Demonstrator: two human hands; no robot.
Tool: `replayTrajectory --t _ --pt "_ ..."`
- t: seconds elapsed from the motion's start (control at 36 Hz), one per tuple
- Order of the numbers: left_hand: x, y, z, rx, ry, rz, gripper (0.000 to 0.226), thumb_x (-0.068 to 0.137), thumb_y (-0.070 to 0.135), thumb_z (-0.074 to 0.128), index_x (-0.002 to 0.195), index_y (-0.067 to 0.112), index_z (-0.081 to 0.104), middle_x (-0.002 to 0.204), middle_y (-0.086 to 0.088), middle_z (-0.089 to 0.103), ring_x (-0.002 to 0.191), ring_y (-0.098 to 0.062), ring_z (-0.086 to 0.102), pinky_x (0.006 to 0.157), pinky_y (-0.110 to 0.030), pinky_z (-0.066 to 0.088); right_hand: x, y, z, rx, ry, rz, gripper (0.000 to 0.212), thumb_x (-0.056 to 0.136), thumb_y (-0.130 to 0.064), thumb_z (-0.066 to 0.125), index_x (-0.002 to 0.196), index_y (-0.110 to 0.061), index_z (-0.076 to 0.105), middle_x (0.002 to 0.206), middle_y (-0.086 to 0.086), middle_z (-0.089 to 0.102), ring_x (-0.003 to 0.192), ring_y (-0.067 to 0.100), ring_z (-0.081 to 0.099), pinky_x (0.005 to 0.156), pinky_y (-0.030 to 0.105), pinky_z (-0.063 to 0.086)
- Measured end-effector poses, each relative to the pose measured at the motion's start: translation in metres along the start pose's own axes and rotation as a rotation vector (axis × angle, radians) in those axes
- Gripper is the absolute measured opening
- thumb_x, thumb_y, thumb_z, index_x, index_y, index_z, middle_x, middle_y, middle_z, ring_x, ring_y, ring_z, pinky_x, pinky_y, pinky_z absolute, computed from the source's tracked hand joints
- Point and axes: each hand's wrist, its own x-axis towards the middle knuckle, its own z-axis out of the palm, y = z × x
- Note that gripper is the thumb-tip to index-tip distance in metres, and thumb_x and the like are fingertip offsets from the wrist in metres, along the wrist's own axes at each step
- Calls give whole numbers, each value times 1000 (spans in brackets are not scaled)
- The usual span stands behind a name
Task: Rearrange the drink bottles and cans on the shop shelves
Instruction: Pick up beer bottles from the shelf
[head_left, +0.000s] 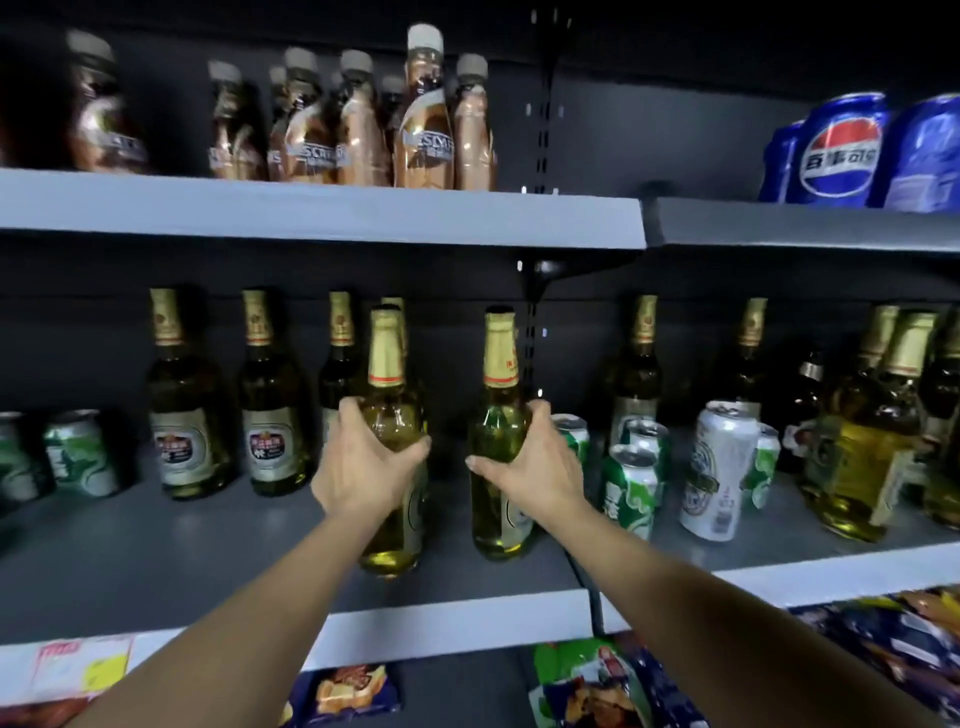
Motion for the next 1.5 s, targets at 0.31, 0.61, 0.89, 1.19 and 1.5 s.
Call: replayTrajectory --t 0.31,0.61,0.89,1.19,1.5 --pt "26 -19 10 16 6 5 76 69 55 75 123 18 36 118 -1 54 104 -25 57 73 -42 47 25 5 23 -23 -16 60 86 73 -58 72 133 -18 25 126 2 56 110 30 58 79 34 42" --pt "2 -9 10 -80 345 184 89 76 45 73 142 3 30 139 -22 38 130 -38 33 109 -50 25 14 16 7 -35 -73 -8 108 72 -65 68 149 -23 6 147 4 38 126 28 47 89 41 46" --pt "-54 75 55 -174 293 605 53 82 32 55 126 4 48 122 -20 49 114 -35 43 99 -45 32 18 127 -101 -245 609 -99 49 90 -40 48 130 -12 49 120 6 57 114 28 48 91 41 37" --pt "-98 118 126 172 -230 656 44 86 32 62 126 15 50 117 -5 51 107 -28 52 80 -39 47 53 188 -151 -544 -22 43 87 88 -63 48 153 -19 10 156 6 20 137 30 33 96 42 42" --pt "-113 138 160 287 -416 326 88 79 61 62 148 26 19 142 -8 33 127 -29 37 97 -42 43 62 186 -164 -504 -94 45 91 82 -49 68 148 -9 20 141 10 28 116 30 53 70 34 42"
